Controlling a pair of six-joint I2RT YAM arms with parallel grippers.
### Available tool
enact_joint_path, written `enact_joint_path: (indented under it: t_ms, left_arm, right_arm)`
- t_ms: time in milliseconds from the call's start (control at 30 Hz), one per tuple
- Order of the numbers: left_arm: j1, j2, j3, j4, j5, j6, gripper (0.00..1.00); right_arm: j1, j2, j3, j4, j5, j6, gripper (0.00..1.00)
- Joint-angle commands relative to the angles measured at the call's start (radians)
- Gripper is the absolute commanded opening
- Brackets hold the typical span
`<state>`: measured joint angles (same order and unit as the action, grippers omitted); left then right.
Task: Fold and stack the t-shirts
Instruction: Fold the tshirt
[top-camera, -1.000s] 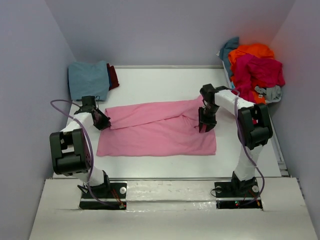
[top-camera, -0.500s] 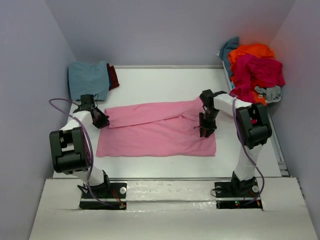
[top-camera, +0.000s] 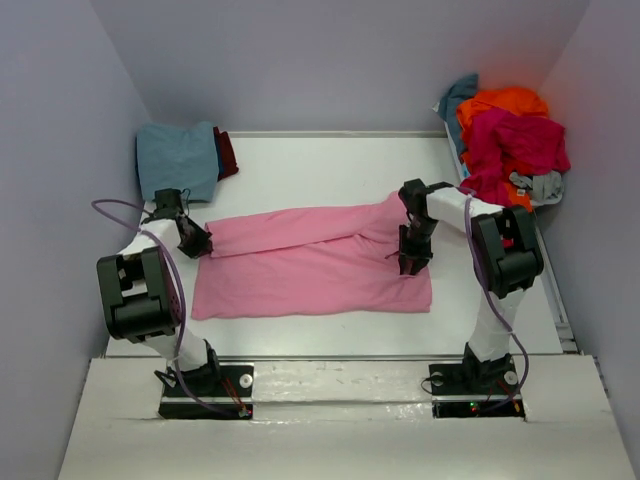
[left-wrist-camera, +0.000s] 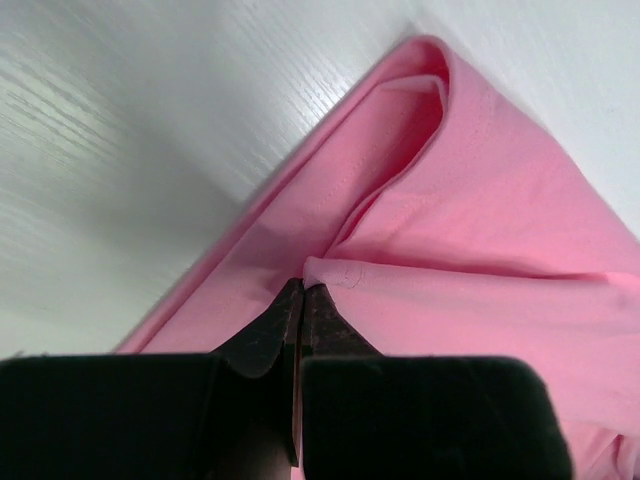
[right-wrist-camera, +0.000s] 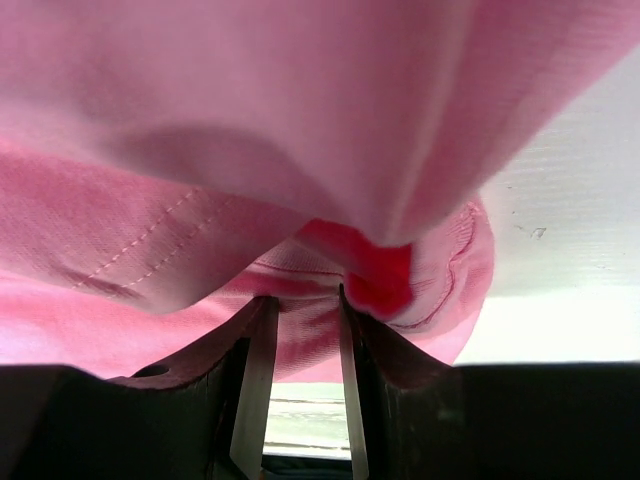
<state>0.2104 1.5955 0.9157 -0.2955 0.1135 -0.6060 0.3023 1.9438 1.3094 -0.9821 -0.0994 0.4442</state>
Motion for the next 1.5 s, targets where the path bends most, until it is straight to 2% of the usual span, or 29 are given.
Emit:
enact_joint_path:
  t_ms: [0,300,600,800,1000,1467]
  left_arm:
    - [0.024,0.007,0.054,-0.014,-0.044,0.025,0.06]
    - [0.055,0.024,0.092,-0.033,-0.057,0.046,0.06]
    - [0.087,0.012,0.06,-0.036,-0.061,0.048,0.06]
    - [0.087,0.001,0.043,-0.039,-0.012,0.055,0.06]
    - [0.087,-0.065,-0.006,-0.063,0.071,0.063,0.06]
    - [0.069,-0.193,-0.101,-0.131,0.089,0.08,0.06]
  right_arm:
    - [0.011,0.032,-0.002,0.028,0.044,0.025,0.37]
    - [0.011,0.033,0.007,0.019,0.05,0.034,0.37]
    - [0.011,0.035,0.017,0.014,0.055,0.036,0.38]
    - [0.011,0.035,0.022,0.013,0.052,0.036,0.38]
    - [0.011,0.038,0.042,0.008,0.052,0.037,0.37]
    - [0.011,0.061,0.111,-0.01,0.052,0.036,0.38]
